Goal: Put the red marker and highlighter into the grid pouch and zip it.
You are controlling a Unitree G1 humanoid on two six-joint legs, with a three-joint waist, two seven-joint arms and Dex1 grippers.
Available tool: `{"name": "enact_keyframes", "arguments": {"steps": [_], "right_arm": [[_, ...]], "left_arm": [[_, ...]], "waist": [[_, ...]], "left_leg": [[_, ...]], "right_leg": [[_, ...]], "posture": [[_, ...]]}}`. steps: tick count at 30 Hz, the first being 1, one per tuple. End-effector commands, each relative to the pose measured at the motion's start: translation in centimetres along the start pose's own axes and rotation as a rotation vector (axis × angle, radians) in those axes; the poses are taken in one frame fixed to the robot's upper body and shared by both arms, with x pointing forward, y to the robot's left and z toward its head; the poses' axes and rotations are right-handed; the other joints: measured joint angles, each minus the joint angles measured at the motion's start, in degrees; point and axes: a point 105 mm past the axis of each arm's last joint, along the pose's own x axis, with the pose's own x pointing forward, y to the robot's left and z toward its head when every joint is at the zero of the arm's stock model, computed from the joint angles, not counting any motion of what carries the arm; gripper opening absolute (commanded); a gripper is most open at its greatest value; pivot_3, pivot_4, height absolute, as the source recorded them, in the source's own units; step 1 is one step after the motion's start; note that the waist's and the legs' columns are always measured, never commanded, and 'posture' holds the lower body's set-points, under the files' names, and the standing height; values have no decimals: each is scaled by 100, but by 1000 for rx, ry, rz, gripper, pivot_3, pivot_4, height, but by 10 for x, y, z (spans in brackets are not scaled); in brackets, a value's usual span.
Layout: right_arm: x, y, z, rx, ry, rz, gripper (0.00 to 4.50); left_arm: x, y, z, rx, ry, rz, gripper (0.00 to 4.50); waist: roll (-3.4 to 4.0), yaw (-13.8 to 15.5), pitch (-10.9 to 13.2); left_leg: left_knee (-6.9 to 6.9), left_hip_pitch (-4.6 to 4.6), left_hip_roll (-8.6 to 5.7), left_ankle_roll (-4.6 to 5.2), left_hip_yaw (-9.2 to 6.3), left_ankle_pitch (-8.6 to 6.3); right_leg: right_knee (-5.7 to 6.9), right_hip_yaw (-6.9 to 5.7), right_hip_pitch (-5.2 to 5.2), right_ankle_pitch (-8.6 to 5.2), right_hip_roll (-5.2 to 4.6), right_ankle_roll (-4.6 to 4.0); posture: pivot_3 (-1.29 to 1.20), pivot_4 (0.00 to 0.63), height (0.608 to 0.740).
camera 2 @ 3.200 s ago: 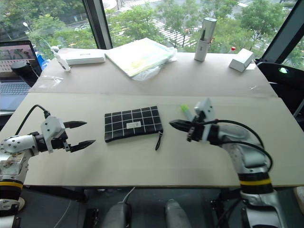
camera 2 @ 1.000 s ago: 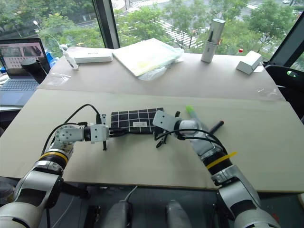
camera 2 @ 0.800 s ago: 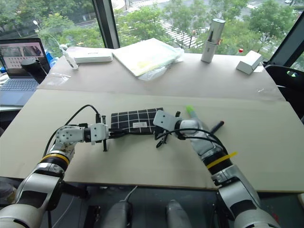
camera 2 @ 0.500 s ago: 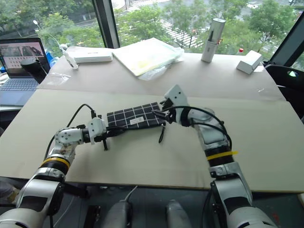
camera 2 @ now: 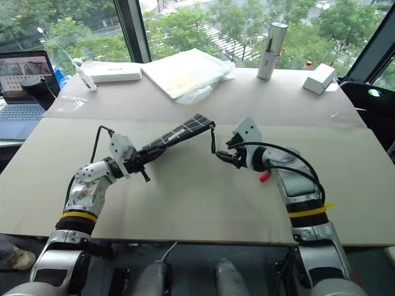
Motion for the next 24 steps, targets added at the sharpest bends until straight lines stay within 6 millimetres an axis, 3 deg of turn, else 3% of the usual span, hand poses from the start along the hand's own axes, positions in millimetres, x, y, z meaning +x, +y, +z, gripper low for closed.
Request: {"name": "enact_keyframes", "arguments": {"steps": [1,6,13,24], "right_arm": [[2,-8,16,-10,-39,-55,2871],[0,-11,23,24,-65,-37,2871],[-8,-2,18,140,-60,54,2871],[23,7,5,254,-61,6,2871]], "left_arm": [[-2,-5,3,50,11,-23,0],[-2,-11,-3,76,41,-47,0],[2,-13,-4,64,36,-43,0],[9,-13,3,66,13,-57,0]], "waist": [[0,-6,0],[0,-9,0],[0,-13,0],[0,-69,0]], "left_leg": [[0,0,0,0,0,0],[0,0,-1,0,0,0],[0,-1,-1,0,0,0],[-3,-1,-1,0,-4,0]], "right_leg": [[0,0,0,0,0,0],[-1,0,1,0,0,0],[-1,0,1,0,0,0],[-2,-1,1,0,0,0]], "posture": [[0,150,739],[0,150,739],[0,150,739],[0,150,739]]}}
